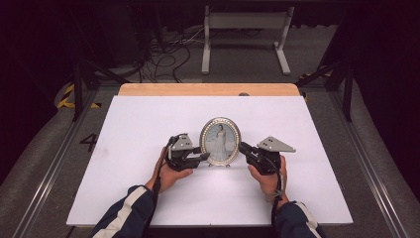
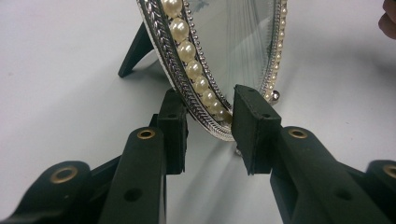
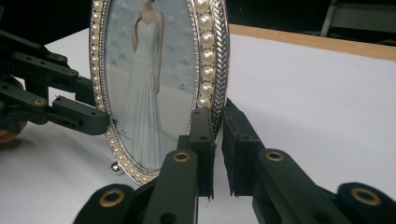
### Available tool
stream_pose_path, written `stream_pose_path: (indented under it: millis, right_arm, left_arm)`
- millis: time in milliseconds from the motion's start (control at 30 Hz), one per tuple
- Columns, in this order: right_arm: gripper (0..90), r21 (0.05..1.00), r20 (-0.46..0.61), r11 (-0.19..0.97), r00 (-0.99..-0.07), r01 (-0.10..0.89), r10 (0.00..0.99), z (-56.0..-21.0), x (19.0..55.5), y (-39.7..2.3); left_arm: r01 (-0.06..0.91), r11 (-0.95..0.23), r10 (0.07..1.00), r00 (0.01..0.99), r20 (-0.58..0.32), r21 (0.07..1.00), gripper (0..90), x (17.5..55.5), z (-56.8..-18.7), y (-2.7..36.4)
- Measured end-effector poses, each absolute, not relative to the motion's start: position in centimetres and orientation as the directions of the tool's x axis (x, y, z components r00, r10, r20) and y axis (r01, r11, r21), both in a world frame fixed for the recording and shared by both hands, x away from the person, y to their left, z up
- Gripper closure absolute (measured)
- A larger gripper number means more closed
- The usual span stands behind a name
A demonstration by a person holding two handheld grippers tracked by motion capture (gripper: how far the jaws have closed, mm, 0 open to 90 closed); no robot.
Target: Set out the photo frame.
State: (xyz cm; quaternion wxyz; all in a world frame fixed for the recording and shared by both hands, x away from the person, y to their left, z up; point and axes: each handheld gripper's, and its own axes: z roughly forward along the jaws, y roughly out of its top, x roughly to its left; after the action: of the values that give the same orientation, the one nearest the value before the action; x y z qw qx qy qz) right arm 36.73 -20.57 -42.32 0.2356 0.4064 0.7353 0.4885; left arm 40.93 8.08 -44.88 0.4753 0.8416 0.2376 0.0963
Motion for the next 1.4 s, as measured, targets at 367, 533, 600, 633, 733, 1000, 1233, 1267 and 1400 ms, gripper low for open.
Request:
stream_pose_path:
  millis: [367, 533, 600, 633, 733, 1000, 1233, 1267, 1400]
  right_arm:
    - [83.2, 0.885, -0.059, 0.310, -0.578, 0.347, 0.814, -42.0, 36.6, -20.3]
    - [83.0, 0.874, -0.065, 0.332, -0.592, 0.355, 0.803, -42.1, 36.6, -20.5]
    - [82.3, 0.866, -0.085, 0.355, -0.596, 0.351, 0.798, -42.1, 36.4, -20.5]
    - [82.1, 0.866, -0.087, 0.357, -0.598, 0.351, 0.797, -42.1, 36.3, -20.5]
    - [81.5, 0.860, -0.094, 0.371, -0.605, 0.350, 0.790, -42.1, 36.2, -20.7]
    - [71.0, 0.838, -0.127, 0.422, -0.629, 0.347, 0.767, -41.7, 35.8, -20.6]
    - [56.8, 0.824, -0.143, 0.459, -0.662, 0.333, 0.736, -41.8, 35.5, -20.9]
    - [55.2, 0.820, -0.149, 0.467, -0.665, 0.330, 0.732, -41.9, 35.4, -21.0]
    - [48.2, 0.809, -0.166, 0.495, -0.685, 0.316, 0.709, -42.1, 35.1, -21.0]
  left_arm:
    - [0.279, -0.489, 0.484, 0.875, -0.009, 0.826, 62.2, 40.6, -45.0, 7.5]
    - [0.278, -0.487, 0.481, 0.876, -0.011, 0.828, 61.4, 40.6, -44.9, 7.8]
    - [0.273, -0.490, 0.481, 0.877, -0.005, 0.828, 60.1, 40.5, -44.8, 7.8]
    - [0.270, -0.493, 0.479, 0.878, -0.001, 0.827, 59.5, 40.5, -44.7, 7.9]
    - [0.264, -0.498, 0.482, 0.876, 0.010, 0.826, 55.3, 40.3, -44.6, 8.1]
    - [0.246, -0.522, 0.500, 0.864, 0.059, 0.817, 42.1, 40.0, -44.3, 8.1]
    - [0.220, -0.558, 0.494, 0.863, 0.107, 0.800, 32.7, 39.6, -44.1, 8.5]
    - [0.217, -0.565, 0.490, 0.864, 0.113, 0.796, 30.9, 39.4, -44.1, 8.5]
    - [0.205, -0.588, 0.478, 0.868, 0.132, 0.782, 25.4, 38.8, -44.0, 8.7]
